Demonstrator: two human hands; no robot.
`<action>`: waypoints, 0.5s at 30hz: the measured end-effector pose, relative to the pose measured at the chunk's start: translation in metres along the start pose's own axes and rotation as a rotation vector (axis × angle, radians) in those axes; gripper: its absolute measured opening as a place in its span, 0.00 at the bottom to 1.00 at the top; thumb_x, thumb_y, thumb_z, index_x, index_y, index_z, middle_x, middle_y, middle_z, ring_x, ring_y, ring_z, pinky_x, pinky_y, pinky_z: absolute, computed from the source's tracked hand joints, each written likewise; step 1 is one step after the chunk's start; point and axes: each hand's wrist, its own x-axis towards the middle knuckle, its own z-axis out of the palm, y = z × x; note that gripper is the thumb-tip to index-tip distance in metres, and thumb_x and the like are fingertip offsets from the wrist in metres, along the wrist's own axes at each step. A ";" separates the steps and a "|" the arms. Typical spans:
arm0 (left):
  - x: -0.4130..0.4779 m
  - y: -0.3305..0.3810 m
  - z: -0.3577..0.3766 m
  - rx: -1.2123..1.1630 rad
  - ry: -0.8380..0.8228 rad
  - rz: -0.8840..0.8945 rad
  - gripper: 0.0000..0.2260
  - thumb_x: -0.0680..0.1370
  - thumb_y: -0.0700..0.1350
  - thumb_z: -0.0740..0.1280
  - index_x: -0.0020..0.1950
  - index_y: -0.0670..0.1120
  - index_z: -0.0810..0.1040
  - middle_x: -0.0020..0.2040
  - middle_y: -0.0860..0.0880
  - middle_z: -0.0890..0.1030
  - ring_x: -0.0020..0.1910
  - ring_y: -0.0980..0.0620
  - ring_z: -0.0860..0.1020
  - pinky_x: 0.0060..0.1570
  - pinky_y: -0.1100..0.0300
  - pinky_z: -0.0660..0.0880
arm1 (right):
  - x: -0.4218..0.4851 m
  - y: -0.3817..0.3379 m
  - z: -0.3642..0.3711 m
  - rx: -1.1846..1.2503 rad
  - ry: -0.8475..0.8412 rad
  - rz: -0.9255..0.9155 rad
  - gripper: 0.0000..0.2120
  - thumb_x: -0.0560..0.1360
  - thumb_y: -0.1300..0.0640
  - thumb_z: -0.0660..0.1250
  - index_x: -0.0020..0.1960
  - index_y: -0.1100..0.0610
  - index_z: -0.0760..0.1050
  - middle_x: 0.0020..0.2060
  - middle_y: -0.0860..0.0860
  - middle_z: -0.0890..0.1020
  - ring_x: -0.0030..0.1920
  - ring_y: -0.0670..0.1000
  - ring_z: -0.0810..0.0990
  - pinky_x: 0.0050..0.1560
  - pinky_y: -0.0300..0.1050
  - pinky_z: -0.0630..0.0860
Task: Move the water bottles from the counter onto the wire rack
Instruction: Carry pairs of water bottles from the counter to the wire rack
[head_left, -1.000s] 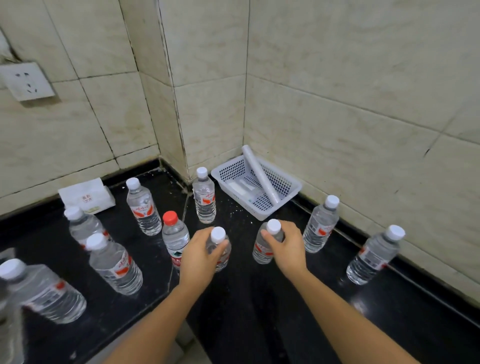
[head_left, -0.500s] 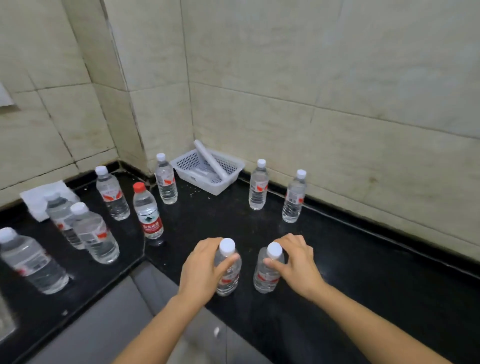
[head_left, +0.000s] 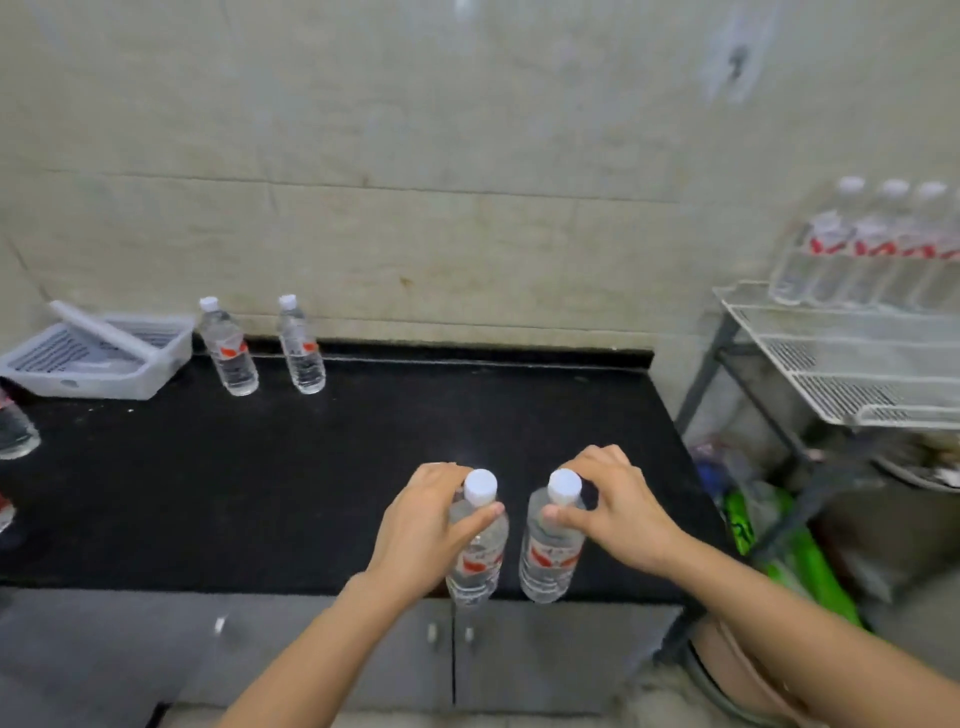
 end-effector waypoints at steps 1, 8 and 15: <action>0.008 0.020 0.013 -0.021 -0.011 0.032 0.14 0.71 0.63 0.65 0.51 0.58 0.75 0.49 0.63 0.75 0.53 0.63 0.70 0.47 0.63 0.71 | -0.011 0.011 -0.021 -0.009 0.030 0.017 0.11 0.68 0.47 0.74 0.46 0.50 0.78 0.40 0.41 0.73 0.46 0.42 0.67 0.53 0.49 0.69; 0.071 0.172 0.096 -0.196 -0.090 0.173 0.17 0.69 0.64 0.66 0.53 0.59 0.77 0.47 0.62 0.78 0.50 0.64 0.72 0.45 0.64 0.70 | -0.071 0.093 -0.174 -0.082 0.185 0.055 0.11 0.68 0.49 0.76 0.43 0.53 0.77 0.38 0.46 0.73 0.45 0.50 0.70 0.48 0.48 0.69; 0.139 0.329 0.169 -0.500 -0.130 0.178 0.14 0.69 0.59 0.72 0.51 0.55 0.80 0.47 0.56 0.84 0.46 0.57 0.82 0.48 0.49 0.80 | -0.105 0.177 -0.330 -0.116 0.258 0.037 0.14 0.69 0.48 0.74 0.43 0.59 0.77 0.40 0.53 0.76 0.44 0.52 0.72 0.45 0.46 0.66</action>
